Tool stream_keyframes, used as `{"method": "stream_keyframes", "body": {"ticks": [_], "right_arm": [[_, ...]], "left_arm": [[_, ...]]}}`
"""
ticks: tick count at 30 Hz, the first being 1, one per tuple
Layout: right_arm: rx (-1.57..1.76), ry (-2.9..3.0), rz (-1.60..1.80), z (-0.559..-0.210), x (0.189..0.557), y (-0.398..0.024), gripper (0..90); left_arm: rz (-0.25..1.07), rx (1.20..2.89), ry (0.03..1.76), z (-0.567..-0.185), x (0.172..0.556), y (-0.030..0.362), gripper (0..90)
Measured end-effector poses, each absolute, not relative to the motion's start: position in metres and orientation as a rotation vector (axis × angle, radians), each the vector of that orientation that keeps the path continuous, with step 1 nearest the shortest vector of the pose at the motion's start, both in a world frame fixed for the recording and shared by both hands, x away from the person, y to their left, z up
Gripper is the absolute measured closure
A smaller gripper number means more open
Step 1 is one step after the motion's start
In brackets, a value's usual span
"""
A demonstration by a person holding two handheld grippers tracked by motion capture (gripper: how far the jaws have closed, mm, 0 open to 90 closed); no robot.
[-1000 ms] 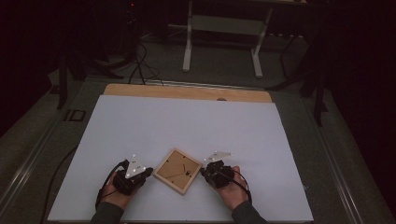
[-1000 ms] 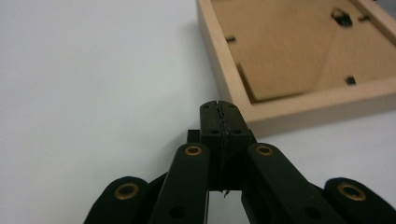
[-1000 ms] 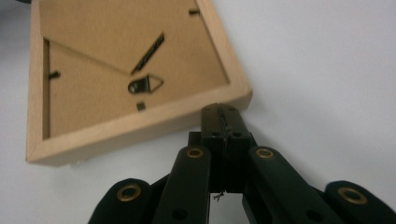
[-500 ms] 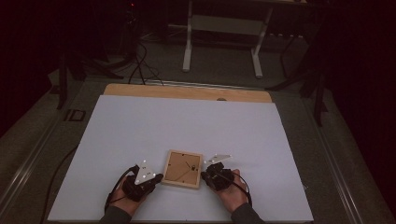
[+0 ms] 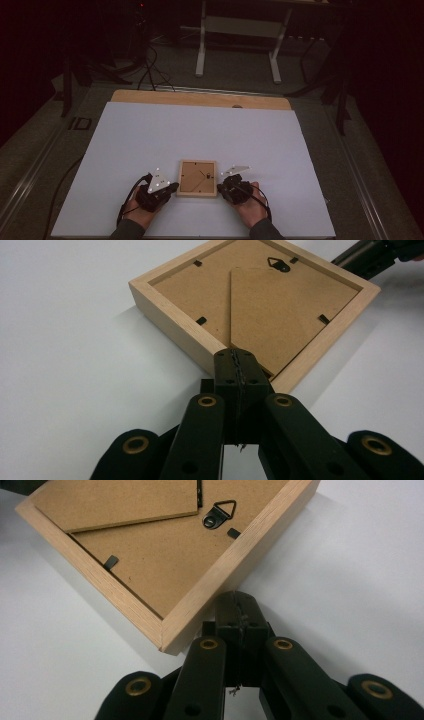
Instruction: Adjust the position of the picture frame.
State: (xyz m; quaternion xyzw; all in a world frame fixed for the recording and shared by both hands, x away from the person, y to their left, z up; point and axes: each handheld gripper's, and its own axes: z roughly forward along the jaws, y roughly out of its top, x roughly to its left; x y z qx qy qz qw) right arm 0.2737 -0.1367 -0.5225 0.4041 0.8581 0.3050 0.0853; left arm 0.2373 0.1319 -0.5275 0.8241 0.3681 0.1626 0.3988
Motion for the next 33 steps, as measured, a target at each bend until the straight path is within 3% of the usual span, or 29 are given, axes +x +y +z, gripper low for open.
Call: {"method": "stream_keyframes", "body": {"ticks": [27, 33], "right_arm": [[1.277, 2.519, 0.946, -0.528, 0.292, -0.127, 89.7], [1.213, 2.525, 0.956, -0.527, 0.292, -0.134, 77.3]], "left_arm": [[0.450, 2.027, 1.018, -0.533, 0.261, 0.139, 89.9], [0.432, 2.021, 1.011, -0.529, 0.259, 0.143, 83.6]]}}
